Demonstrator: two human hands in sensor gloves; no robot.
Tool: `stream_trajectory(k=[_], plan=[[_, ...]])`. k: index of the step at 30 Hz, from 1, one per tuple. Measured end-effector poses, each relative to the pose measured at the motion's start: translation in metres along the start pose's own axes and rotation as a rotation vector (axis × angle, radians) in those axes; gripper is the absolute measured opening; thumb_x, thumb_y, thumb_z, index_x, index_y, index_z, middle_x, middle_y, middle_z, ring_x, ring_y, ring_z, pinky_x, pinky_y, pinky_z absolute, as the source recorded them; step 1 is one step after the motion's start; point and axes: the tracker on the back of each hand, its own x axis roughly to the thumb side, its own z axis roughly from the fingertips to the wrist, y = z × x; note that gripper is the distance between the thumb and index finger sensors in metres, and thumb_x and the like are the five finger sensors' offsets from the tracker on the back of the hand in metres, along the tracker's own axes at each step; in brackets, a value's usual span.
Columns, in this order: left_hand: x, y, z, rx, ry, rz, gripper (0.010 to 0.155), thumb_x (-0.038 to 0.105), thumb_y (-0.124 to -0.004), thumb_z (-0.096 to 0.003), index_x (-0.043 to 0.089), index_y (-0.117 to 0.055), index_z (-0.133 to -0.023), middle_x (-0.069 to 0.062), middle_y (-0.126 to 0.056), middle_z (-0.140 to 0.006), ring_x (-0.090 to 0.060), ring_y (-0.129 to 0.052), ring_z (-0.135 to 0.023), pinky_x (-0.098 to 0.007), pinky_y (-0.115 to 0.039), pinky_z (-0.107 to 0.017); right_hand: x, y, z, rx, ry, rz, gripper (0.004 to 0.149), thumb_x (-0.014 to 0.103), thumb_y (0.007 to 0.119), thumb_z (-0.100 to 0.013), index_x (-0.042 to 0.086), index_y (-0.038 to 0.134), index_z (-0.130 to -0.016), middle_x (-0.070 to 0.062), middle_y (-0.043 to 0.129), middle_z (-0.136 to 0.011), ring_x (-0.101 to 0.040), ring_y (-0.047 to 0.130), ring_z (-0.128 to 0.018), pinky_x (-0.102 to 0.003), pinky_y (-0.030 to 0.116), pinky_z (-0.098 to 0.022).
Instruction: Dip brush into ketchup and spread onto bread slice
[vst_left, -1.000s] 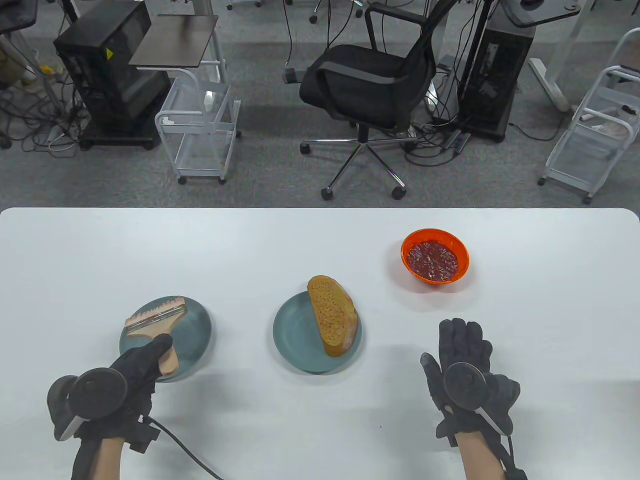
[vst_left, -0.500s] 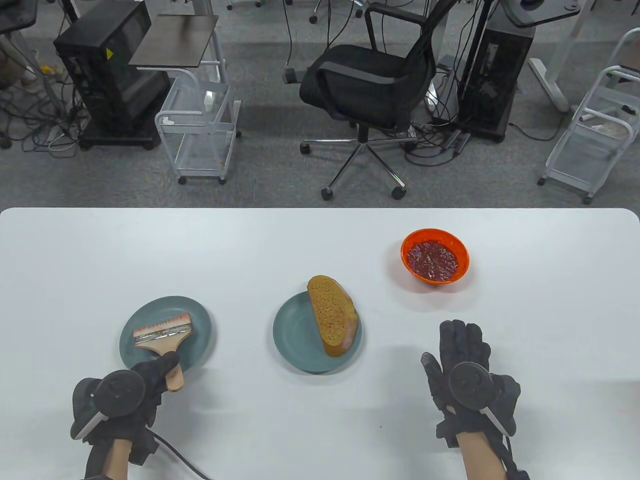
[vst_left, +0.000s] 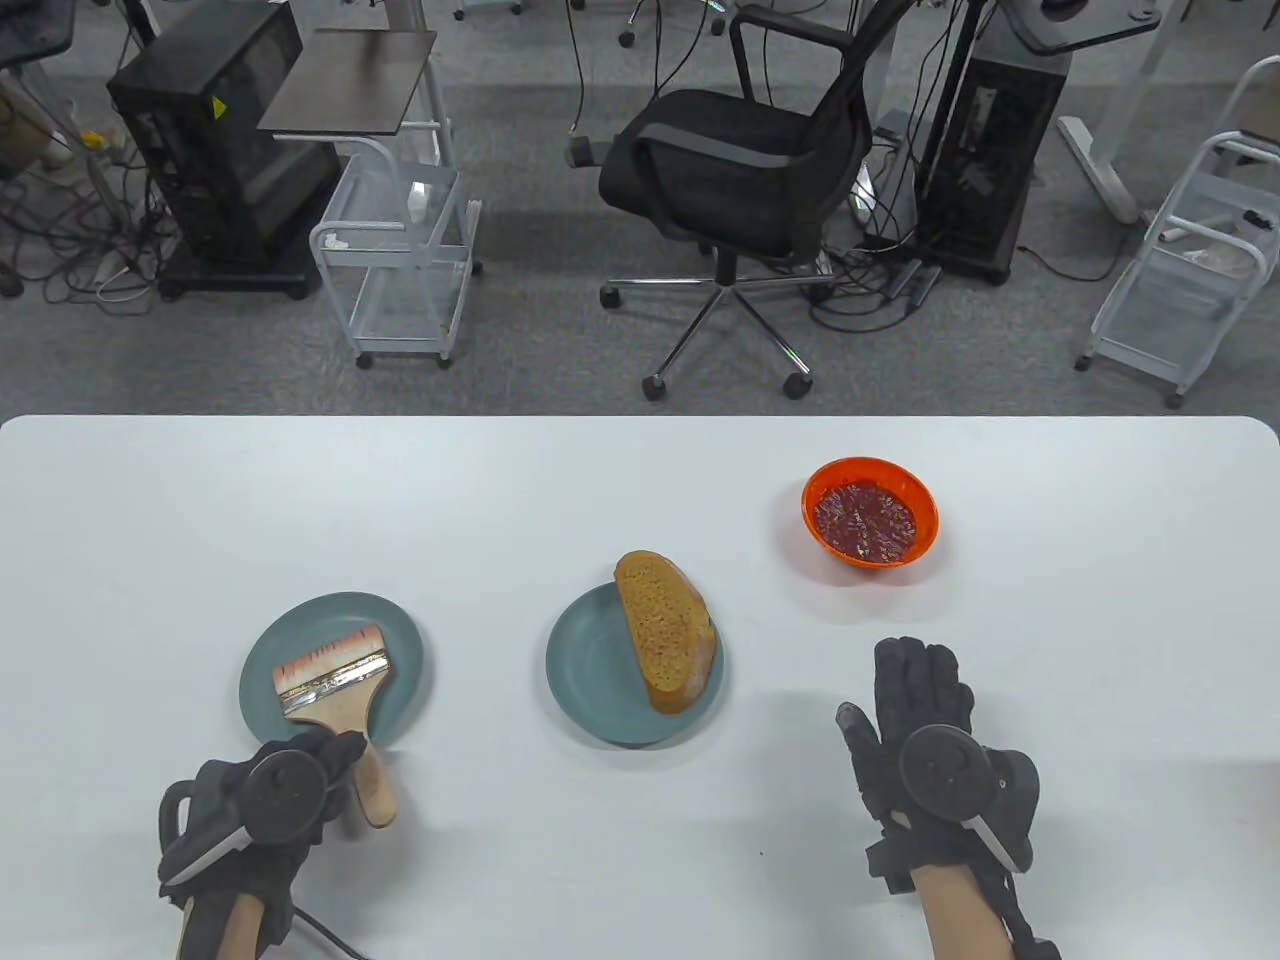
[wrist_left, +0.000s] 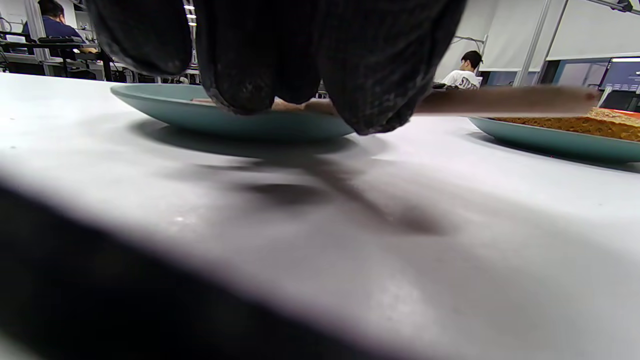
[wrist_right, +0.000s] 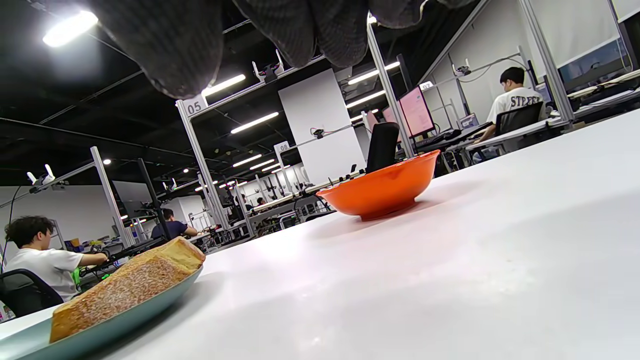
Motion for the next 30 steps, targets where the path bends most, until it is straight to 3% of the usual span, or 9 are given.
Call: stream_trajectory(k=[6, 11, 15, 18, 30], plan=[[0.023, 0.041, 0.001, 0.128, 0.004, 0.067, 0.05, 0.033, -0.083, -0.0581, 0.02, -0.07, -0.105, -0.012, -0.075, -0.106, -0.042, -0.081, -0.091, -0.065, -0.064, -0.063, 0.001, 0.0, 0.0, -0.008, -0.008, 0.007, 0.07, 0.042, 0.076, -0.055, 0.011, 0.046, -0.11, -0.021, 0.038, -0.112, -0.048, 0.03, -0.101, -0.06, 0.034, -0.067], [0.083, 0.063, -0.012, 0.229, 0.009, 0.197, 0.065, 0.041, -0.081, -0.0586, 0.017, -0.057, -0.113, -0.016, -0.068, -0.113, -0.047, -0.072, -0.099, -0.069, -0.055, -0.067, 0.005, 0.004, 0.001, -0.013, -0.015, 0.012, 0.07, 0.042, 0.076, -0.055, 0.011, 0.046, -0.11, -0.02, 0.039, -0.112, -0.048, 0.03, -0.101, -0.061, 0.034, -0.067], [0.119, 0.048, -0.033, 0.173, 0.011, 0.28, 0.08, 0.046, -0.082, -0.0575, 0.014, -0.04, -0.117, -0.018, -0.053, -0.119, -0.052, -0.052, -0.108, -0.071, -0.042, -0.07, 0.008, 0.007, 0.001, -0.008, -0.018, 0.022, 0.07, 0.042, 0.076, -0.054, 0.011, 0.046, -0.11, -0.02, 0.039, -0.112, -0.047, 0.03, -0.101, -0.061, 0.034, -0.067], [0.138, 0.032, -0.048, 0.114, 0.012, 0.234, 0.087, 0.05, -0.083, -0.0558, 0.016, -0.032, -0.117, -0.016, -0.043, -0.122, -0.051, -0.038, -0.112, -0.07, -0.034, -0.07, 0.011, 0.01, 0.001, 0.0, -0.027, 0.026, 0.07, 0.043, 0.076, -0.054, 0.012, 0.046, -0.11, -0.02, 0.038, -0.112, -0.047, 0.029, -0.101, -0.061, 0.034, -0.067], [0.155, -0.011, -0.062, 0.02, 0.036, 0.09, 0.094, 0.056, -0.084, -0.053, 0.01, -0.032, -0.116, -0.02, -0.042, -0.12, -0.049, -0.03, -0.11, -0.064, -0.027, -0.07, 0.013, 0.024, 0.002, 0.081, -0.055, 0.11, 0.075, 0.047, 0.076, -0.054, 0.013, 0.041, -0.111, -0.019, 0.032, -0.113, -0.046, 0.025, -0.102, -0.061, 0.031, -0.068]])
